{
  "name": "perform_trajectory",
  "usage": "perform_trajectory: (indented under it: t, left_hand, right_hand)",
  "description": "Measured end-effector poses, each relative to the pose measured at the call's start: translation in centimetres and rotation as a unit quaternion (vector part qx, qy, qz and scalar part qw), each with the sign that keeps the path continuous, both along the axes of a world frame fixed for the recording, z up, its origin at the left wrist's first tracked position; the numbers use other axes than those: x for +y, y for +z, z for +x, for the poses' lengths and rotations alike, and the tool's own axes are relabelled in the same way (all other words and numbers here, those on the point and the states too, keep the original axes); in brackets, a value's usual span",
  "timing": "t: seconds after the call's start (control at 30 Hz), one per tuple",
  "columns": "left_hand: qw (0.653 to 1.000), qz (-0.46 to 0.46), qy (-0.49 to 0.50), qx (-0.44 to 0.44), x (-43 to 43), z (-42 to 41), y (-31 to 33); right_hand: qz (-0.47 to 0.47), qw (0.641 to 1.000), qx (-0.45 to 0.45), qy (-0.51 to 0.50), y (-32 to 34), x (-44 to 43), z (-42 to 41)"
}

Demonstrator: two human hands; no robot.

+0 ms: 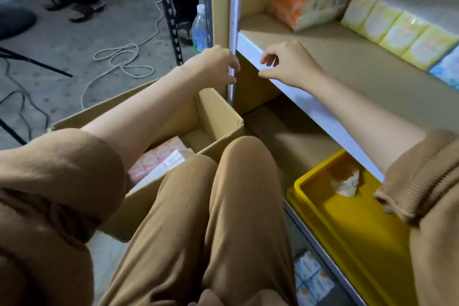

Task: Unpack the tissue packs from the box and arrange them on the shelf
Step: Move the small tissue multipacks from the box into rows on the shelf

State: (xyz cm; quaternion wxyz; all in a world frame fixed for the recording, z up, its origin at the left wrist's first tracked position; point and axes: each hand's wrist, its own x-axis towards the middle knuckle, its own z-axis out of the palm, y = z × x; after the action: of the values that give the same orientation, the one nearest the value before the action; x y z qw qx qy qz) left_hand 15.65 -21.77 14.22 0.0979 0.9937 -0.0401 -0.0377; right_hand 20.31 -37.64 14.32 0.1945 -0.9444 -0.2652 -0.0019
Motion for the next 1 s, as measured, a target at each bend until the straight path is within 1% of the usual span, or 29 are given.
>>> perform_trajectory:
  t: [0.17,0.27,0.5,0.7,1.0]
  left_hand:
    - [0.995,0.014,0.093,0.022,6.9,-5.1,-1.6]
    - [0.989,0.019,0.136,0.05,10.4,-7.7,-3.2]
    - [0.967,-0.007,0.224,0.122,16.3,-11.3,-9.1]
    - [0.955,-0.023,0.237,0.179,19.2,-11.3,-14.5]
    - [0.939,-0.064,0.24,0.238,22.8,-8.8,-22.1]
  right_hand:
    - [-0.007,0.995,0.028,0.091,-1.9,7.6,-1.9]
    - [-0.039,0.989,0.043,0.138,-3.4,11.4,-2.9]
    - [-0.115,0.971,0.073,0.195,-8.9,17.6,-3.5]
    - [-0.171,0.951,0.122,0.228,-13.6,20.7,-2.6]
    - [-0.233,0.921,0.183,0.252,-20.3,23.8,-0.4]
